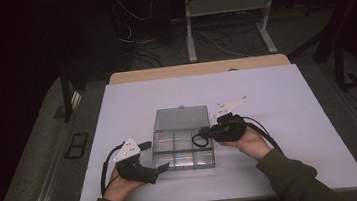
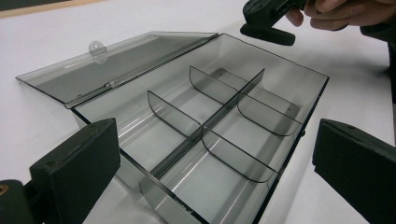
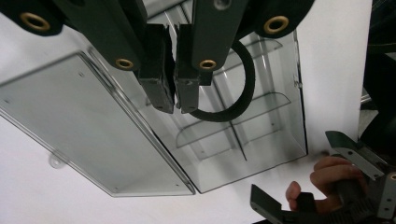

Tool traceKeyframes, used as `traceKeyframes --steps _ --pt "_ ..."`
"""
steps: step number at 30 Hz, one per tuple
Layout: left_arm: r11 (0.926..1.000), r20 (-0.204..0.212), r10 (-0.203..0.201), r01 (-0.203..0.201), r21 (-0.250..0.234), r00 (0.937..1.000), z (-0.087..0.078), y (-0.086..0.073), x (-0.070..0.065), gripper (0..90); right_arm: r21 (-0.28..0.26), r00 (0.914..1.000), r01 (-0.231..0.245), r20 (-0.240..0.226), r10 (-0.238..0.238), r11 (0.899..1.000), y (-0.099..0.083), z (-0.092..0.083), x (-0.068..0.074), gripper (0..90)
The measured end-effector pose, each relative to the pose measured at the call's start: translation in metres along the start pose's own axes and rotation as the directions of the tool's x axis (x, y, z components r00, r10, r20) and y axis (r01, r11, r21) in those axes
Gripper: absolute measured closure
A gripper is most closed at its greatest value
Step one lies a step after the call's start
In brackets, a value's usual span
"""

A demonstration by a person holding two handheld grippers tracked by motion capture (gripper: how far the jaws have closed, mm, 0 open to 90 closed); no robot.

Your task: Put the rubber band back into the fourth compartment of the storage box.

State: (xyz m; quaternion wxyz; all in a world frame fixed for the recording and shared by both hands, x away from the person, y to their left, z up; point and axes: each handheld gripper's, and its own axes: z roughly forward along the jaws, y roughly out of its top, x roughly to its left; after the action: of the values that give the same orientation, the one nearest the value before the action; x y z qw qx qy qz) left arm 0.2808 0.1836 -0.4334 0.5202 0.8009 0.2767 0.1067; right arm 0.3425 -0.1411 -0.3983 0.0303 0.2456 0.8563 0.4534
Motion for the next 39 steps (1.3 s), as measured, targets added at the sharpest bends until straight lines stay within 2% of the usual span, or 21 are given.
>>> traceKeyframes --steps 9,20,27,29,30,32,33,35,37,39 --pt "1.0000 0.002 0.004 -0.004 0.002 1.0000 0.000 0.000 0.000 0.0 0.015 0.9991 0.034 -0.024 -0.033 0.999 0.009 0.016 0.008 84.6" --pt "1.0000 0.003 0.004 -0.004 -0.002 1.0000 0.000 0.000 0.000 0.0 0.024 0.9965 0.054 -0.066 -0.052 0.998 0.025 0.041 0.016 84.6" --pt "1.0000 0.004 0.004 -0.004 -0.006 1.0000 -0.001 0.000 0.000 0.0 0.049 0.9944 0.068 -0.084 -0.064 0.996 0.034 0.056 0.024 84.6" --pt "1.0000 0.005 0.004 -0.004 -0.006 1.0000 -0.001 0.001 0.000 0.0 0.054 0.9932 0.075 -0.094 -0.070 0.996 0.037 0.061 0.026 84.6" --pt "1.0000 0.006 0.004 -0.004 -0.006 1.0000 -0.001 0.001 0.000 0.0 0.060 0.9902 0.107 -0.096 -0.101 0.992 0.037 0.064 0.025 84.6" --pt "1.0000 0.008 0.003 -0.003 -0.008 1.0000 -0.001 0.001 0.000 0.0 0.072 0.9901 0.102 -0.105 -0.094 0.992 0.038 0.070 0.028 84.7" --pt "1.0000 0.008 0.005 -0.005 -0.007 0.9999 -0.001 0.001 0.000 0.0 0.083 0.9880 0.126 -0.100 -0.118 0.989 0.039 0.073 0.028 84.6" --pt "0.9999 0.007 0.004 -0.004 -0.009 1.0000 -0.001 0.001 0.000 0.0 0.088 0.9885 0.114 -0.110 -0.104 0.990 0.040 0.078 0.031 84.6" --pt "0.9999 0.006 0.002 -0.002 -0.013 1.0000 -0.001 0.001 0.000 0.0 0.099 0.9853 0.138 -0.115 -0.127 0.985 0.041 0.082 0.031 84.6" --pt "0.9999 0.006 0.002 -0.002 -0.014 1.0000 -0.001 0.001 0.000 0.0 0.103 0.9856 0.128 -0.124 -0.115 0.986 0.041 0.086 0.034 84.6"
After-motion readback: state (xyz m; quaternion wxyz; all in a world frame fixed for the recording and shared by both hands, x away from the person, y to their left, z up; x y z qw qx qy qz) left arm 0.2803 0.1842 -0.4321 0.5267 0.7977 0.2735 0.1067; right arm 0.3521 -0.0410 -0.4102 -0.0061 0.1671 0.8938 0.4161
